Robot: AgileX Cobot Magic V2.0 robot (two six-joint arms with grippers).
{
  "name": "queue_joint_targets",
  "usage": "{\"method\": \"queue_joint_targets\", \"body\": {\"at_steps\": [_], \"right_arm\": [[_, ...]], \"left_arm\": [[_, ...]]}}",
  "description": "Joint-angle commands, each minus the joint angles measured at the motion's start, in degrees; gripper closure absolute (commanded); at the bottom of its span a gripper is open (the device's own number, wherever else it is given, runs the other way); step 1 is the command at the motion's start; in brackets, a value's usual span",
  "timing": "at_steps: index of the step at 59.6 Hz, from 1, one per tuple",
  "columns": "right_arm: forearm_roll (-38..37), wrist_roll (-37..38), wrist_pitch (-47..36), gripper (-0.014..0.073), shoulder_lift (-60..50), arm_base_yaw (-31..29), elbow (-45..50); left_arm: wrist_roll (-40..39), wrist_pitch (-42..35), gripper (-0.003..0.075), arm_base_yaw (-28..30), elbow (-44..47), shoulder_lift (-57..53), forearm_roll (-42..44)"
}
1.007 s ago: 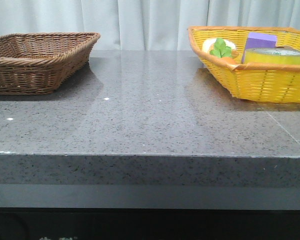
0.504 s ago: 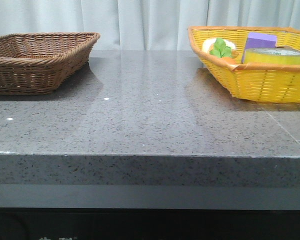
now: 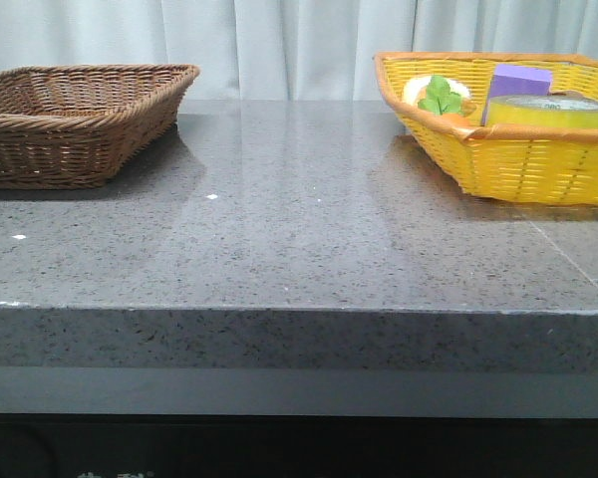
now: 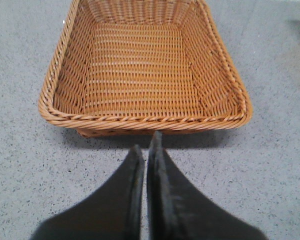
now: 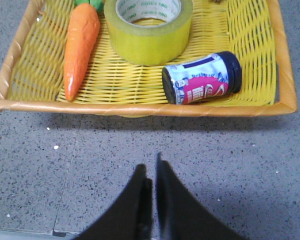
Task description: Transfer tape with both arms
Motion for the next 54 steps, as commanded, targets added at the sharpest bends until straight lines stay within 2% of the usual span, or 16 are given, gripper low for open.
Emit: {"method": "queue_joint_targets", "body": {"at_steps": [1,6,8,11,20,26,33,42,54], "right_arm": [[-0.6,-0.3,-4.4,0.0305,1.0,0.0,-1.8],[-0.6,-0.3,-4.7,0.0134,1.4,0.0,-1.8],[-0.6,-0.3,-4.8,0.009,1.9,0.0,-1.8],[-0.6,-0.3,-5.0,0.0061,2.3,0.0,-1.8],[-0.7,-0.3,-6.3,0.0065,4.1,0.0,-3.2],[-0.7,0.0,-5.9,0.0065,6.4,-0.5,-6.4],[-0.6,0.3,-4.4,0.0065,11.0,-2.9,-12.1],[0.3,0.3,-0.9,0.0065,19.0,-6.2,-20.8],[0.6,0.3,6.2,0.0065,31.6,-6.9,-34.1]], "left_arm": [[-0.2,-5.1,0.0476,-0.3,-1.9,1.0,0.0],[-0.2,-5.7,0.0264,-0.3,-1.9,1.7,0.0],[-0.2,-5.7,0.021,-0.3,-1.9,2.1,0.0],[-0.2,-5.6,0.0174,-0.3,-1.9,2.4,0.0],[-0.2,-6.7,0.0175,-0.6,-1.9,3.6,-0.4],[-0.1,-8.4,0.0175,-3.0,-1.9,3.6,-0.4],[0.3,-10.3,0.0175,-8.8,-2.0,3.6,-0.4],[1.1,-11.4,0.0175,-19.0,-2.0,3.6,-0.4],[1.1,-12.3,0.0175,-30.4,-2.0,3.6,-0.4]]}}
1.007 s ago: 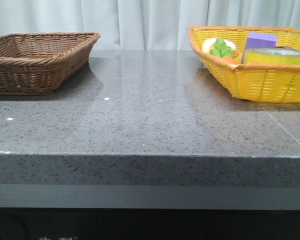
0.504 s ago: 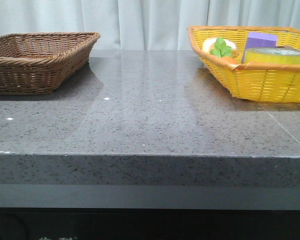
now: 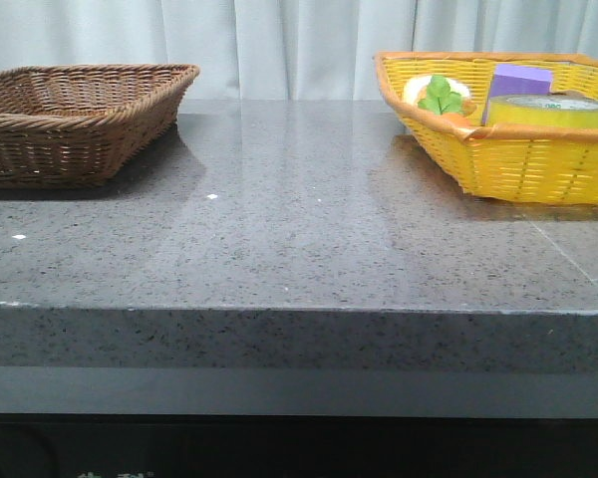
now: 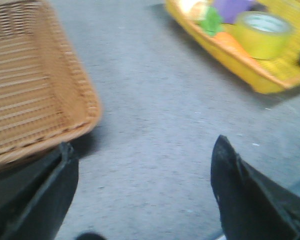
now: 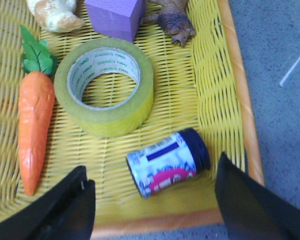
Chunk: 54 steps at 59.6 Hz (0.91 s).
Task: Transfer tape with both arms
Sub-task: 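Reach the right gripper into the yellow basket and grasp the yellow tape roll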
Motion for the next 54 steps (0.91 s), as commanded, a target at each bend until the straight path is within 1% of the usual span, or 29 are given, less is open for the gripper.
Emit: {"method": "queue_joint_targets", "body": {"at_steps": [1,11,20,34,40,49,54], "right_arm": [[0.4,0.1,0.5,0.0065,4.0,-0.4,-7.2],[0.5,0.1,5.5,0.0065,14.2,-0.4,-16.6],[0.7,0.1,9.7,0.0065,22.3,-0.4,-24.4],[2.4,-0.6,12.2,0.0067,32.6,-0.4,-32.9],[2.3,-0.6,12.8,0.0097,35.6,-0.4,-35.4],[2.3,-0.6,12.6,0.0172,39.4,-0.4,-37.7],[2.4,-0.6,12.9,0.0198,40.7,-0.4,-38.5]], "left_arm": [[0.3,-5.1,0.0175,-3.7,-2.0,-0.1,-0.5],[0.3,-5.2,0.0175,-6.7,-2.0,-0.1,-0.5],[0.3,-5.2,0.0175,-6.7,-2.0,-0.1,-0.5],[0.3,-5.1,0.0175,-6.7,-2.0,-0.1,-0.5],[0.3,-5.1,0.0175,-6.7,-2.0,-0.1,-0.5],[0.3,-5.1,0.0175,-6.7,-2.0,-0.1,-0.5],[0.3,-5.1,0.0175,-6.7,-2.0,-0.1,-0.5]]}}
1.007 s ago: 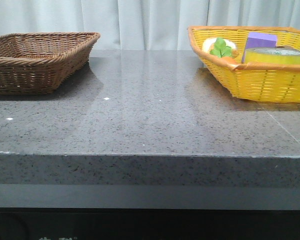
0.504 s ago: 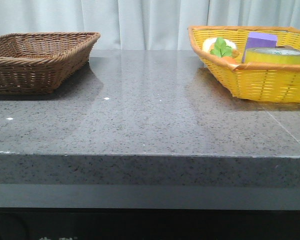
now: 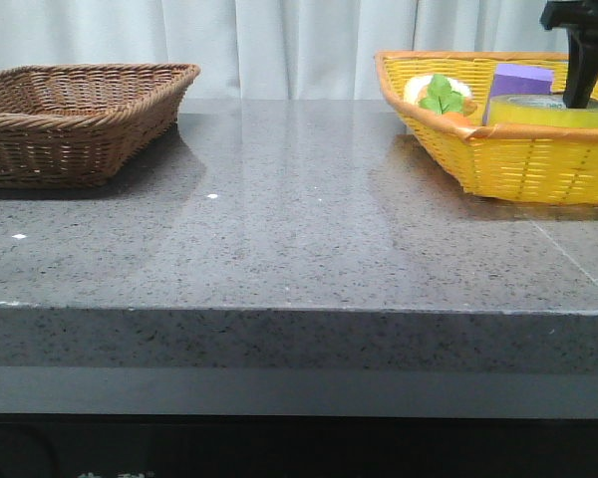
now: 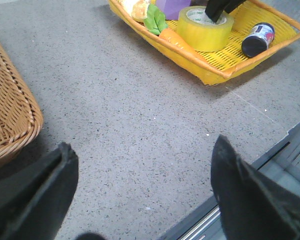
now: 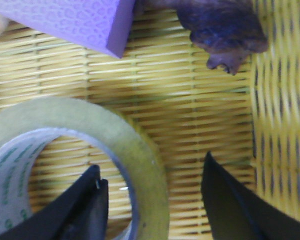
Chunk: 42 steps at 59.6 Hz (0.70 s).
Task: Transfer tape with both arms
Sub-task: 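Reach the right gripper into the yellow basket and grasp the yellow tape roll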
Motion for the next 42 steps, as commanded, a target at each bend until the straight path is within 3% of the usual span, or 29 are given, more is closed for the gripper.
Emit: {"method": "queue_joint_targets", "body": {"at_steps": [1,9,20,42], "right_arm": [[0.4,-0.6,-1.1,0.0201,-1.8,-0.4,-2.9],[0.5,-1.2,1.6,0.0237,-0.1,-0.4,-4.8],[1.3,-2.1,3.8,0.0454,0.1,-0.3,-5.5],[1.5,-3.1,7.5,0.0463,-5.0,-0.1,-5.5]], "left_arm": [[0.0,-4.6,0.0175,-0.4,-2.0,-0.1,-0.4],[0.0,-4.6,0.0175,-0.4,-2.0,-0.1,-0.4],[0.0,-4.6,0.0175,-0.4,-2.0,-0.1,-0.4],[0.0,-4.7,0.0175,-0.4,-2.0,-0.1,-0.4]]}}
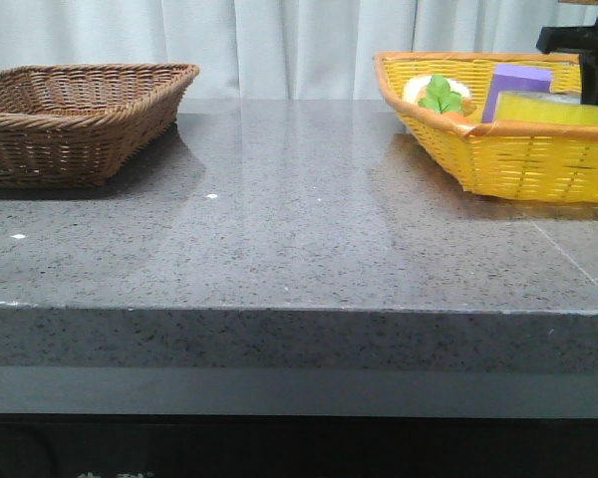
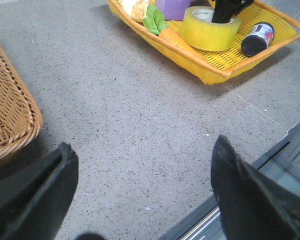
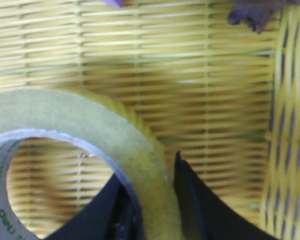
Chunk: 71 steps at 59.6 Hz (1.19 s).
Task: Transfer tape with both arms
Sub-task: 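Reach the right gripper into the yellow basket and grasp the yellow tape roll, then lift the tape roll with the right gripper and set it on the table between baskets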
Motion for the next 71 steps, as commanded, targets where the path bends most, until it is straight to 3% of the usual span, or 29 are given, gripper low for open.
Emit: {"method": "queue_joint_targets", "body": {"at_steps": [1,15,43,56,71], "right_arm": [[0.8,-0.7,-1.0,0.0463,-7.3,0.0,-2.1],[1.0,-2.4,-1.9,0.0463,-14.8,5.5,-2.1],[-2.0,-3.3,-7.0,0.0463,-12.8,31.0,-1.9],[-3.8,-3.3,-8.8,0.0463,-7.8,35.3,-1.9],[-4.5,-3.3,-11.4,0.0461,-3.4,35.6,-1.9]], "left_arm": [[-0.1,-4.7,0.0175,-0.4,-2.0,-0.1,-0.4],[-0.1,-4.7,0.0175,-0.4,-2.0,-0.1,-0.4],[-0.1,-4.7,0.0175,-0.4,-2.0,-0.1,-0.4],[-0.1,-4.7,0.0175,-0.4,-2.0,-0.1,-0.4],[-0.1,-4.7,0.0175,-0.4,-2.0,-0.1,-0.4]]}}
